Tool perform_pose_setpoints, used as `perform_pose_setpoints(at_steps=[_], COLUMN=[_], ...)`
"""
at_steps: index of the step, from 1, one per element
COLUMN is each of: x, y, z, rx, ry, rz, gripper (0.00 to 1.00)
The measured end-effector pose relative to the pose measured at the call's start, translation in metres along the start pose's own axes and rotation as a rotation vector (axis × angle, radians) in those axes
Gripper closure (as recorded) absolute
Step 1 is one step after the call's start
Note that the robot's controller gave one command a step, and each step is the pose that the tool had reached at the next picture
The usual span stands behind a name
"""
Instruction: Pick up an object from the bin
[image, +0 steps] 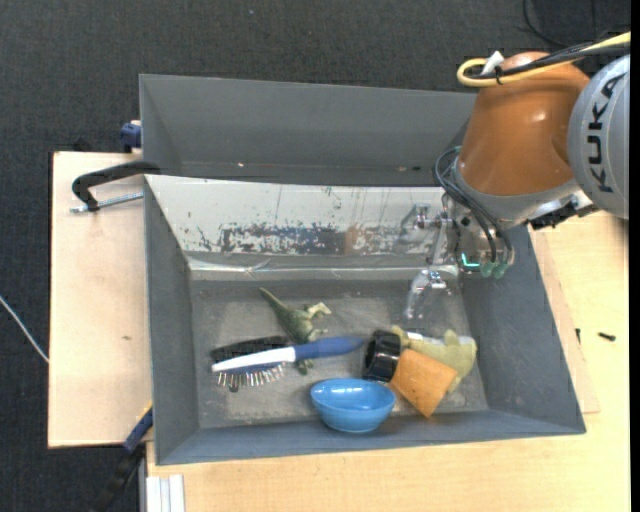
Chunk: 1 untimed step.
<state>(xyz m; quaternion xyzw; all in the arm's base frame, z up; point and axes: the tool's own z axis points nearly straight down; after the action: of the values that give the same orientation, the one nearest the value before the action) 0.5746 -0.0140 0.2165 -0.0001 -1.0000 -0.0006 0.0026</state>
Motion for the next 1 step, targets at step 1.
perform_pose_setpoints(at_steps=[1], x=[0.0518], y=[0.0503], z=[0.1444], rx=[-0.002], ry=[-0.009], rz=[0.009], gripper=[0.00])
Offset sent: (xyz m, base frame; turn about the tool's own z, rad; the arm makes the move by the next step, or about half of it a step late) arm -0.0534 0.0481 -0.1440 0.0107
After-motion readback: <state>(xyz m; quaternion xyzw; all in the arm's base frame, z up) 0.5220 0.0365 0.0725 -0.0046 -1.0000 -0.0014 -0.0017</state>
